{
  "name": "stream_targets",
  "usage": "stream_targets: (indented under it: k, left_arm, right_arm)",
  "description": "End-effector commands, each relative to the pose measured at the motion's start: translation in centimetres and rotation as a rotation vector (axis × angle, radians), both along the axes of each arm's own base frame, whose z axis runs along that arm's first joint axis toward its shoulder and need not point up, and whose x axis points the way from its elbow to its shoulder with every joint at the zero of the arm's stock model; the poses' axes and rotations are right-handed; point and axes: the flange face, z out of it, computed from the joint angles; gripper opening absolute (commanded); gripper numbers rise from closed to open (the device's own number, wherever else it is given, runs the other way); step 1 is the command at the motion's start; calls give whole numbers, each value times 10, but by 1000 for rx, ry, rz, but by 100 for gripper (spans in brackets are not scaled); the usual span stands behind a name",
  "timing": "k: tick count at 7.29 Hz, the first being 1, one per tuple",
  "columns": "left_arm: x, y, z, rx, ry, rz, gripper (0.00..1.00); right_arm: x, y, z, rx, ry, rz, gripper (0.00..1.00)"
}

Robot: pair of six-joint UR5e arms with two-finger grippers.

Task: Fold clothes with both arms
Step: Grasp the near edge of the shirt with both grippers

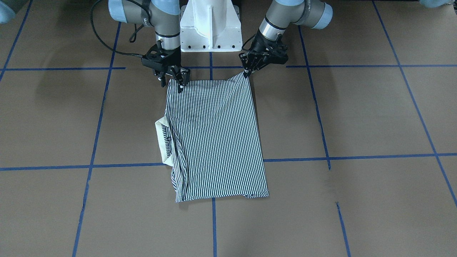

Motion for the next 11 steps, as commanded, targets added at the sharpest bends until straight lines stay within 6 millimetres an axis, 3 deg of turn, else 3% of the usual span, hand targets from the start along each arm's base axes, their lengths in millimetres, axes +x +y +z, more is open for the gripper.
stream_targets:
  k: [1,5,6,7,8,11]
  left_arm:
    - [0,-1,-1,-1,2,-1,0]
    - [-1,-1,-1,0,3,-1,0]
    - [0,0,-1,0,3,2,0]
    - [0,0,-1,0,3,3,0]
    - [0,0,-1,0,3,3,0]
    - [1,1,-1,1,3,6,0]
  right_arm:
    - [-3,2,4,-1,8,-2,71]
    - [-9,4,5,-1,16,-8,69]
    - [-10,5,5,-1,16,-10,62]
    - [-10,5,4,-2,14,-11,46]
    - [-11,5,-2,0,5,-11,0]
    - [-11,5,-3,2,5,-13,0]
